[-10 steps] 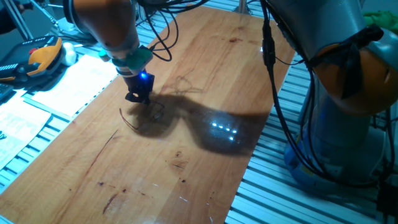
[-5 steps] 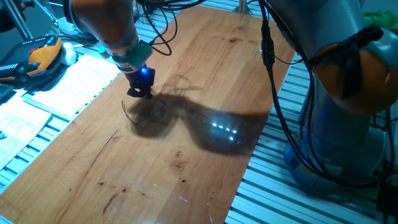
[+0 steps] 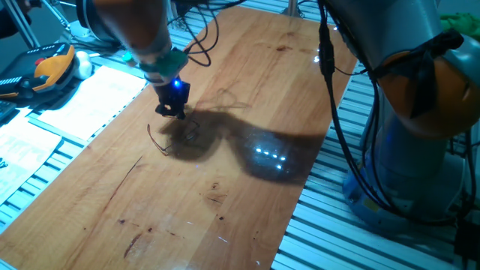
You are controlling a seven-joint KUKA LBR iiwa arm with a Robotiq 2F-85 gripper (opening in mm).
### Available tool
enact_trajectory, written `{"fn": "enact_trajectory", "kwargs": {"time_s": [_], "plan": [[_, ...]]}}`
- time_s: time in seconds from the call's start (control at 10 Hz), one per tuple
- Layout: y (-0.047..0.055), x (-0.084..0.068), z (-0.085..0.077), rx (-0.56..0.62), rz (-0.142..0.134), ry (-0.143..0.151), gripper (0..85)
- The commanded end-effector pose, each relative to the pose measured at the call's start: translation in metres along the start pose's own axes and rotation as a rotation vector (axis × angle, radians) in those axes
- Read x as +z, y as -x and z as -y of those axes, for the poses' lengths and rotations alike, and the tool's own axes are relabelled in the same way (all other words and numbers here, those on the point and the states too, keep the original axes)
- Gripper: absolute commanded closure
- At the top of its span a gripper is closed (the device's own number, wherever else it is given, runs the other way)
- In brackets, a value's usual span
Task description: Unfold the leg of the glasses (with one hand)
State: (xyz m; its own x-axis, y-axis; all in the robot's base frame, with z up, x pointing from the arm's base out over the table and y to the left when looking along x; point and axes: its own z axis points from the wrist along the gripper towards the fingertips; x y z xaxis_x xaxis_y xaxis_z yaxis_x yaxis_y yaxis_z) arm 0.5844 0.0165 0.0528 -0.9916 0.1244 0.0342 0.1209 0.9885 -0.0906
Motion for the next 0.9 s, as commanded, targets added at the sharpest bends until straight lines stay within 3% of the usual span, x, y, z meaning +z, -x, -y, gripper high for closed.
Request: {"fn": "enact_trajectory", "kwargs": {"time_s": [0.0, 0.1, 0.2, 0.3, 0.6, 0.8], "plan": [[-0.003, -0.006, 0.001, -0.001, -0.005, 0.036, 85.0], [-0.008, -0.012, 0.002, -0.017, -0.013, 0.060, 85.0], [-0.014, -0.021, 0.003, -0.033, -0.019, 0.058, 85.0], [-0.021, -0.030, 0.004, -0.052, -0.018, 0.037, 85.0], [-0.040, -0.060, 0.020, -0.110, -0.002, 0.054, 85.0], [-0.048, -0.076, 0.026, -0.156, -0.002, 0.040, 85.0]]}}
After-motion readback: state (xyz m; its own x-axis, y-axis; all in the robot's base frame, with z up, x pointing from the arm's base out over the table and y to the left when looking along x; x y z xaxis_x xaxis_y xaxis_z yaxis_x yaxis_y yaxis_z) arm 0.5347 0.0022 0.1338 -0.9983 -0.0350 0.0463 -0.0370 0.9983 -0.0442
